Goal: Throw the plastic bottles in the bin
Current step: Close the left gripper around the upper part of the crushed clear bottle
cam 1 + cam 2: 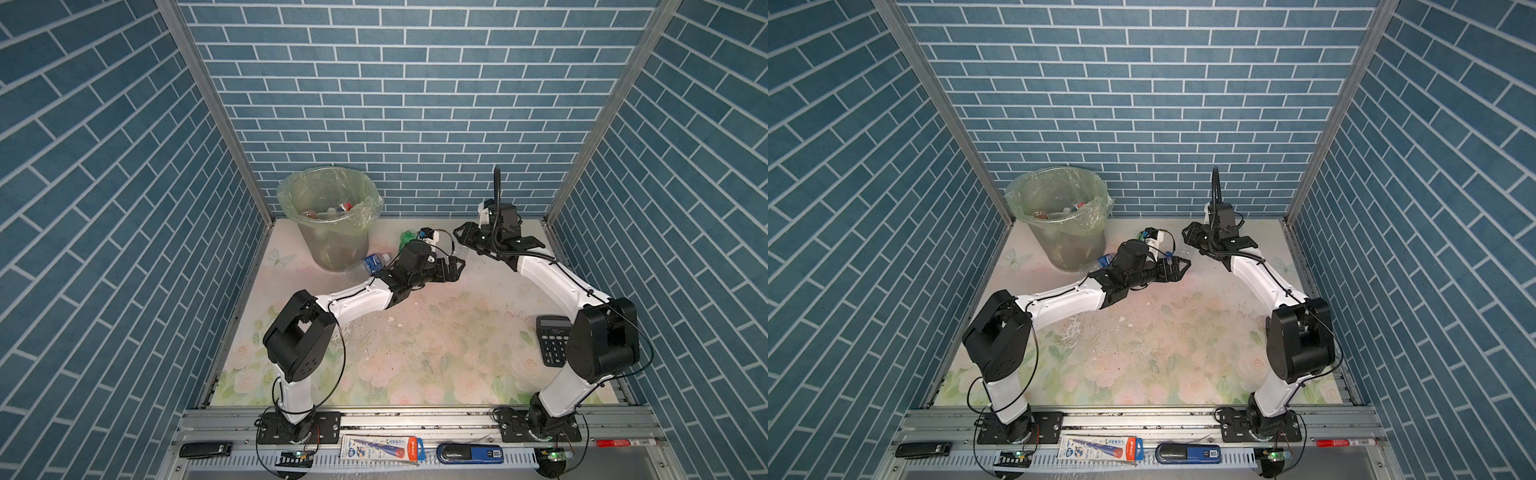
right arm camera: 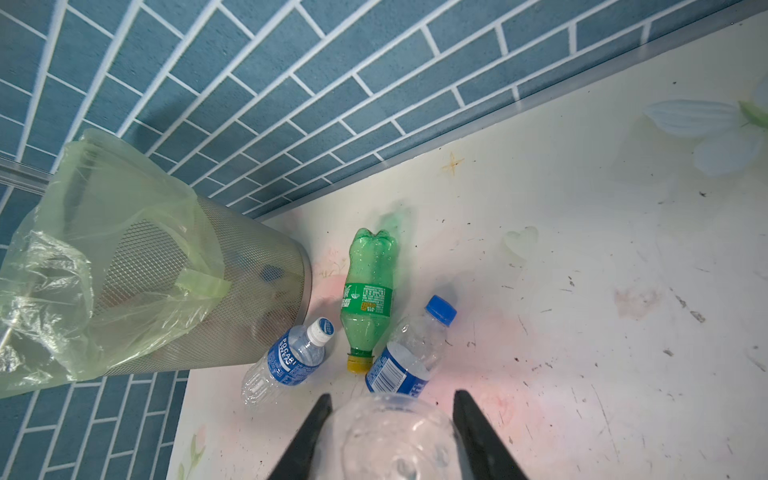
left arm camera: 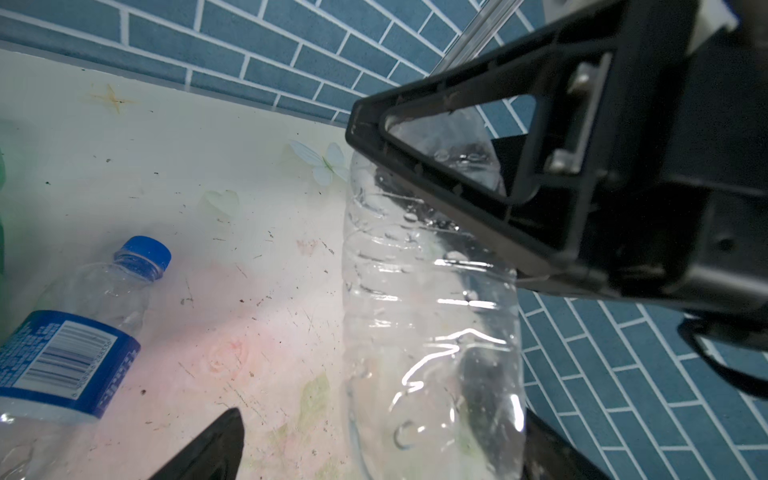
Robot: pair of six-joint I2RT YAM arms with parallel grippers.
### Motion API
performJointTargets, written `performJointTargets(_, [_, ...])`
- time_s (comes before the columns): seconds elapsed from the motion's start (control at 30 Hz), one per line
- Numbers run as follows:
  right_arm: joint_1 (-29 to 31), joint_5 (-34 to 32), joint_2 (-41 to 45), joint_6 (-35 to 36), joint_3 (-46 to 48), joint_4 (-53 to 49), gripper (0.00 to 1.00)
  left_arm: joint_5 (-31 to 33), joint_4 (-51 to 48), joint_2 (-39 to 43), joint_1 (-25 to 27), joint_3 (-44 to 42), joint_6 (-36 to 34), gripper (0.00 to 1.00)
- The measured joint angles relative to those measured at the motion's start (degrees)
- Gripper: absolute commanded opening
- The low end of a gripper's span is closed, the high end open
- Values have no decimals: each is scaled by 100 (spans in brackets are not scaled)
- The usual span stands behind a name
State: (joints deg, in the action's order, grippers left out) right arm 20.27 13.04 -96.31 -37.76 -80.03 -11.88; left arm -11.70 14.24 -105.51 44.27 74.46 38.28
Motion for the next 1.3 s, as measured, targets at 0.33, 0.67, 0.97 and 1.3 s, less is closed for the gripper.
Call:
performJointTargets(0.33, [111, 101, 0, -140, 74, 105, 39, 186, 116, -229, 101, 184, 140, 83])
performJointTargets(0.67, [98, 76, 46, -142, 125, 177, 43, 313, 332, -243, 181, 168, 184, 64])
performJointTargets(0.97, [111, 195, 79, -173, 136, 155, 61, 365, 433, -155, 190, -39, 114, 61])
performJointTargets(1.3, [122, 186, 516, -98, 136, -15, 85, 621, 149, 149, 170, -315, -173, 60])
